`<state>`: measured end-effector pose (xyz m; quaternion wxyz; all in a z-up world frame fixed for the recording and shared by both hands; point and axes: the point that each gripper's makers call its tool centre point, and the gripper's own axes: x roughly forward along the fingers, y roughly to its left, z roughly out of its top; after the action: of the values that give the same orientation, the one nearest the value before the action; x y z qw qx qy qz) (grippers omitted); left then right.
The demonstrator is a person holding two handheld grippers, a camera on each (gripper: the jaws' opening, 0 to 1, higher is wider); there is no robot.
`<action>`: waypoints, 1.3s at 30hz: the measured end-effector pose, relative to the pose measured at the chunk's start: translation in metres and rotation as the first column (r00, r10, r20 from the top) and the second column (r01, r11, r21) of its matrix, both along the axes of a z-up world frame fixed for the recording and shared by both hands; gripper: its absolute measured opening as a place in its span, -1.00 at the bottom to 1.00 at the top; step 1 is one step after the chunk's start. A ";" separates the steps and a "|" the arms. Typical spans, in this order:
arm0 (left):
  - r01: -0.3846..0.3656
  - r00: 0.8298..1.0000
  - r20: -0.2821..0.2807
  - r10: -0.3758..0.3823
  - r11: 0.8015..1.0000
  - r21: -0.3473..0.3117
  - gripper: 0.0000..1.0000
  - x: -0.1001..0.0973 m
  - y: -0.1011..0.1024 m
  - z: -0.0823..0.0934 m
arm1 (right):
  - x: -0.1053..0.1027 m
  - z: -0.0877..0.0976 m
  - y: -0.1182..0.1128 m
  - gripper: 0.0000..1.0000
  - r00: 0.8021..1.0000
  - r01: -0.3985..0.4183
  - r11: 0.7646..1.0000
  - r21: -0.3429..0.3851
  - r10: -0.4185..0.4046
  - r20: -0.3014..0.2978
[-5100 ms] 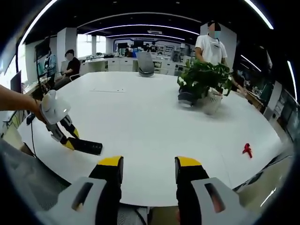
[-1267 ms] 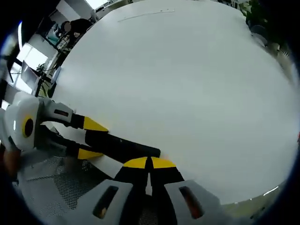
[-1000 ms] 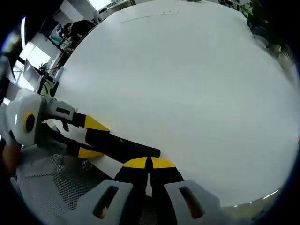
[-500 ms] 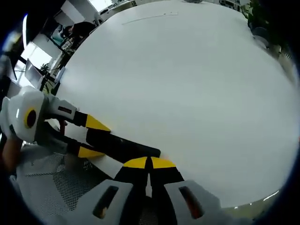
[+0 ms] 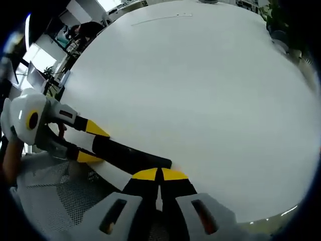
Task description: Press the specified remote control buttons in sequence, fully releasing each button before pressing the next.
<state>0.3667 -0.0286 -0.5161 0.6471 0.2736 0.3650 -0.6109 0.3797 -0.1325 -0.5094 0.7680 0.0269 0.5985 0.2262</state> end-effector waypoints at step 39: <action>0.030 0.999 0.024 -0.029 0.999 -0.021 -0.51 0.003 -0.010 0.000 | 0.002 -0.004 -0.001 -1.00 0.998 0.046 0.998 0.033 -0.045 -0.035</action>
<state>0.3693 -0.0385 -0.5162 0.6451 0.2793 0.3466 -0.6210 0.3817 -0.1334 -0.5136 0.7620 0.0573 0.6070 0.2182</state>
